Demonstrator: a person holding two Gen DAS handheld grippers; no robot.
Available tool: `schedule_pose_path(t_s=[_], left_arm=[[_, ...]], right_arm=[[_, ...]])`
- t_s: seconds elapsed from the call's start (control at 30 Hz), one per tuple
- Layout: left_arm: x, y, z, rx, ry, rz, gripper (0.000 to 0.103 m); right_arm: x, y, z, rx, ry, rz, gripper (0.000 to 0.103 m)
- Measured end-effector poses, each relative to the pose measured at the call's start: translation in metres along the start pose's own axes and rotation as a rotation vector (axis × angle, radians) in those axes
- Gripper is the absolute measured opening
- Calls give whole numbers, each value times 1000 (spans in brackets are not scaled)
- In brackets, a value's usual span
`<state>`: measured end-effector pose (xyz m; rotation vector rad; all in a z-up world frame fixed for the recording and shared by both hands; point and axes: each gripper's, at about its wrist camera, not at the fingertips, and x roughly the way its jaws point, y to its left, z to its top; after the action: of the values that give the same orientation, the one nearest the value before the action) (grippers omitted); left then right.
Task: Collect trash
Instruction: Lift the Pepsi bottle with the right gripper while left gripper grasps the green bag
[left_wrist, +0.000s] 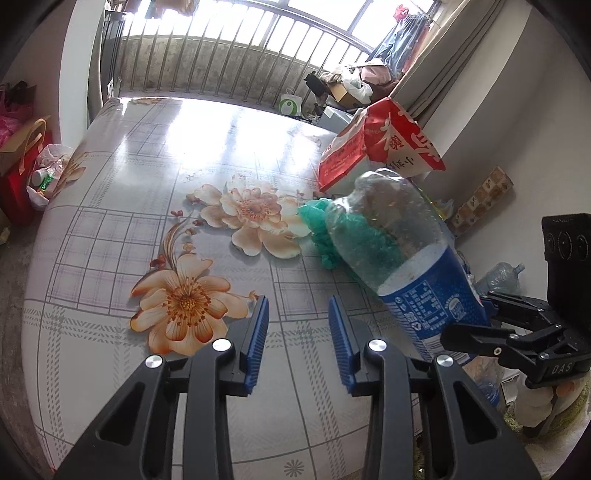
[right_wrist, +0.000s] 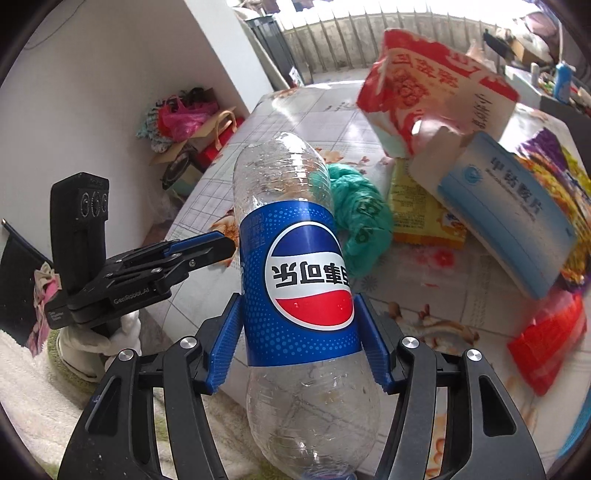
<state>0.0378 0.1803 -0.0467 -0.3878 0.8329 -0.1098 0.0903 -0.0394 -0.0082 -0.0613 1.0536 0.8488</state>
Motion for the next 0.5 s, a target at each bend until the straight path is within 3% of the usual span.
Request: schedule_pose_path(t_s=[0.13,0.23,0.3,0.4,0.5], left_arm=[[11,-18,13,3,16,-29,33],[28,-38,23,17,44,-71,48],[42,-51,27,30,64,-83,50],[67,-69,32,35,95,-54,50],[88,-80,36,26,121,40,50]], right_arm=[[-33,-28,-26,123,-44,-36,57],[-44,-47,-47,193,-46,-76,57],[-43,-56,-58,237,-42,-103,57],[-37,-65,-67,297,-44,-131,57],[-32,-72,-73,344,-50,-113,57]])
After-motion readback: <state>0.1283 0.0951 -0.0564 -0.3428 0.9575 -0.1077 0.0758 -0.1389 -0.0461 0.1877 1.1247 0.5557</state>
